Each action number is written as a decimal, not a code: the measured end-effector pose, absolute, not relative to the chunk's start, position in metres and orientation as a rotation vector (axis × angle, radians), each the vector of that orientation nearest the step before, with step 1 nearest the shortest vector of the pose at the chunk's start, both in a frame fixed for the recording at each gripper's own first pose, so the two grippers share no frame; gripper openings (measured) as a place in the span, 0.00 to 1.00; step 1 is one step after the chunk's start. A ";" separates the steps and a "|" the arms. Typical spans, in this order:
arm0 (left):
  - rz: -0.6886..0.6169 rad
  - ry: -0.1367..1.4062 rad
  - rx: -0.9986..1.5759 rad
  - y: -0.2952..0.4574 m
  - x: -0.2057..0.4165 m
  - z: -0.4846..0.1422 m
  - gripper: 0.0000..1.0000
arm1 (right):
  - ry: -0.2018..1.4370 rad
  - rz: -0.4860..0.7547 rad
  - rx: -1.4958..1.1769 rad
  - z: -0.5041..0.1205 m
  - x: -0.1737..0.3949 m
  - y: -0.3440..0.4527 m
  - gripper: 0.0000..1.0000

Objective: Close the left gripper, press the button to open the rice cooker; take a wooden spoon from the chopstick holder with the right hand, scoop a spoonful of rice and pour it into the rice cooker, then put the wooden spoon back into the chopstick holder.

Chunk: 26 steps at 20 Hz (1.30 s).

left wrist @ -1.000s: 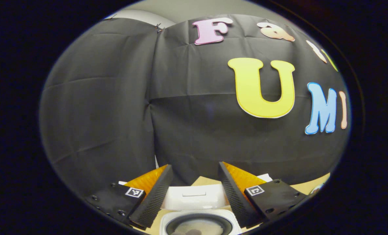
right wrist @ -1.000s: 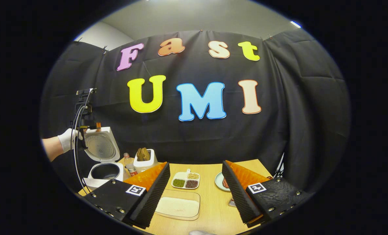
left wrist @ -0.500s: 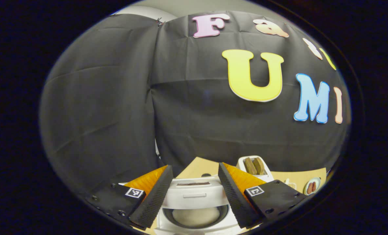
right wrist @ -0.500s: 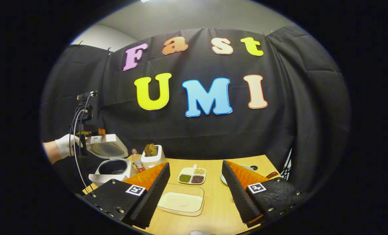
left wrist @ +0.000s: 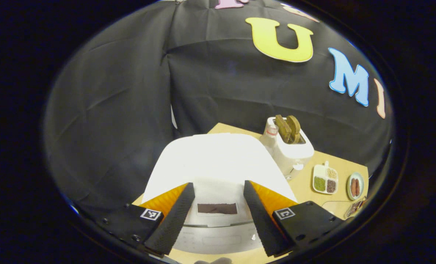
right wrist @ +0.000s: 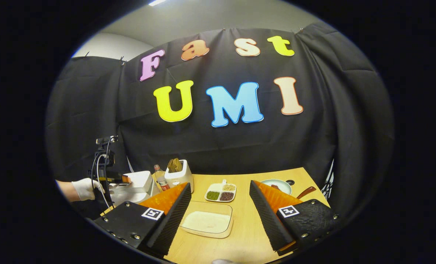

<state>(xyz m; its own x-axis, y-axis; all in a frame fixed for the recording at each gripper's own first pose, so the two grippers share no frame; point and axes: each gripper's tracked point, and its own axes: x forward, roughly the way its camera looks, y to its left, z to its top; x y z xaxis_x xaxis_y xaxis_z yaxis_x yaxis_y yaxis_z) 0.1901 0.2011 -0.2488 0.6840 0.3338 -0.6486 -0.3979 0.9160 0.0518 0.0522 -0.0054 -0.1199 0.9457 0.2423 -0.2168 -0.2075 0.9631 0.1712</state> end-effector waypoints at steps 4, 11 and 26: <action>0.398 0.777 -0.115 0.196 0.187 -0.278 0.96 | 0.258 0.250 0.160 -0.123 0.058 -0.002 0.93; 0.375 0.788 -0.092 0.193 0.186 -0.279 0.94 | 0.288 0.301 0.206 -0.129 0.065 0.015 0.98; 0.304 0.588 0.033 0.173 0.199 -0.210 0.96 | 0.238 0.247 0.148 -0.106 0.074 -0.002 0.98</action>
